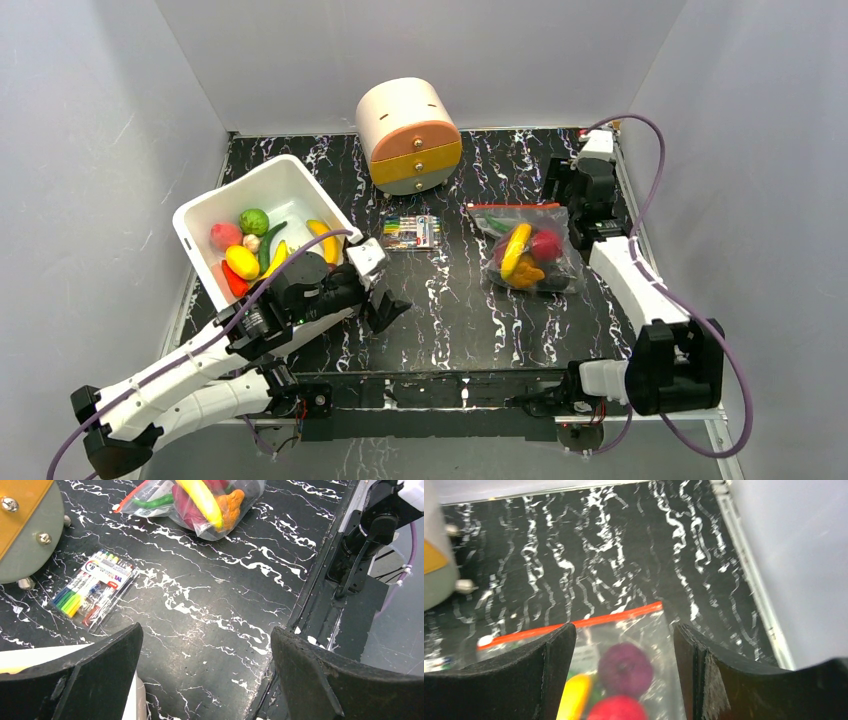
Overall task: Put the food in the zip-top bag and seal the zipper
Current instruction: Place the zipper food storage bag at the center of the board.
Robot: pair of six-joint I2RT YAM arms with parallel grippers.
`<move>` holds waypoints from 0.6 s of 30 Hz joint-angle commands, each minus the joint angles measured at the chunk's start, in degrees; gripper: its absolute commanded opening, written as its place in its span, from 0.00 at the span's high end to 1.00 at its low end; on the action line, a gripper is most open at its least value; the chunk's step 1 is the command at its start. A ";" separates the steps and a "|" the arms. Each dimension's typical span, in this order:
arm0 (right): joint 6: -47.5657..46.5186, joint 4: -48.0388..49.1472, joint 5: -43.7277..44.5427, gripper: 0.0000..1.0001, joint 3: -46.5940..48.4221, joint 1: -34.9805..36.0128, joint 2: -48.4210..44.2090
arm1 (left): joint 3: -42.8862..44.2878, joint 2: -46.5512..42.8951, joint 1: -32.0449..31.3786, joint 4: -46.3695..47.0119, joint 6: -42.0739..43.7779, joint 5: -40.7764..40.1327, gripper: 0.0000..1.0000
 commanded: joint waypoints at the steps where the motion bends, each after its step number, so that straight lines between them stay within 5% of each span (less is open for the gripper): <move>1: 17.61 -15.32 -7.30 0.31 4.34 -0.11 -7.16 | 0.57 0.13 0.12 -1.31 -2.55 -4.33 0.02; 8: 21.81 -28.89 -14.51 0.26 8.11 -0.06 -14.40 | 3.75 3.10 0.16 -3.64 -10.60 -15.65 0.02; 13: 21.69 -36.95 -18.51 0.03 10.42 -0.05 -19.66 | 7.30 5.95 0.13 -5.29 -22.07 -27.55 0.02; 18: 18.96 -41.28 -20.15 0.02 11.56 -0.07 -24.86 | 9.80 6.55 0.10 -6.84 -22.48 -32.88 0.02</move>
